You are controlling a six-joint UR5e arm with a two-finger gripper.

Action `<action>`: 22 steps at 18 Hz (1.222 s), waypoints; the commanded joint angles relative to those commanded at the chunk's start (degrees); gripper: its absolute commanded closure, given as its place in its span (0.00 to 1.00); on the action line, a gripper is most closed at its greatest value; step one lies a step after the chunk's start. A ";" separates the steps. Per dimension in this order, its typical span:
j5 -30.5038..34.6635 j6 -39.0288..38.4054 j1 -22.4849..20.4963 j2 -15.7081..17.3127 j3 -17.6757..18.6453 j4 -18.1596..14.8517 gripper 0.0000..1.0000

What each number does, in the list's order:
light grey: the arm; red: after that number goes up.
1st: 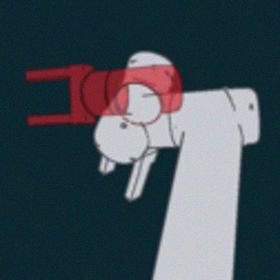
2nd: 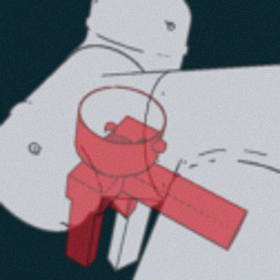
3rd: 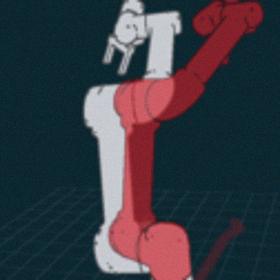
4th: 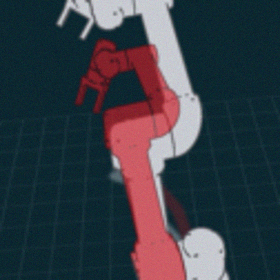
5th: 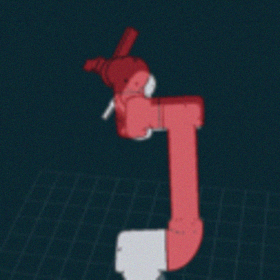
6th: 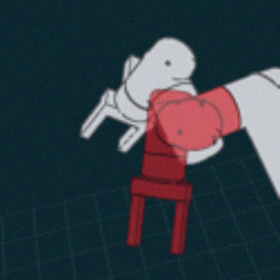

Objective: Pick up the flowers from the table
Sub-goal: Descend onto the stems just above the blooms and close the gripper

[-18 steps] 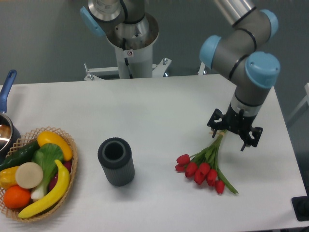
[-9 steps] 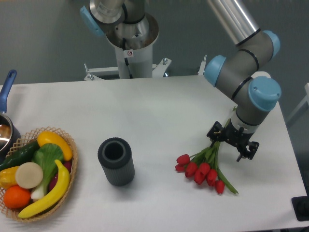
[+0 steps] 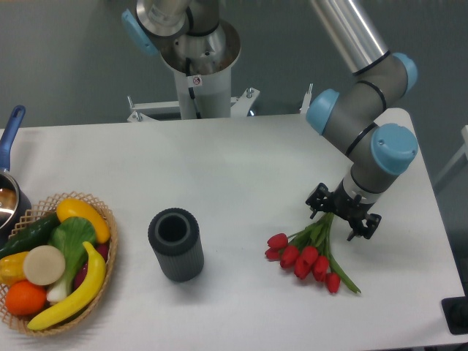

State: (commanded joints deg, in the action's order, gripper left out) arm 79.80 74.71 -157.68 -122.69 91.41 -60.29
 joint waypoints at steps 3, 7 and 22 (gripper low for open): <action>0.00 0.00 0.17 -0.35 0.88 0.09 0.00; -0.09 0.00 0.44 -0.44 0.97 0.09 0.00; -0.35 0.00 0.18 -0.26 0.70 0.26 0.42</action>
State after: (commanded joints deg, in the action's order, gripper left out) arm 79.45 74.71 -157.50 -122.96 92.11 -60.03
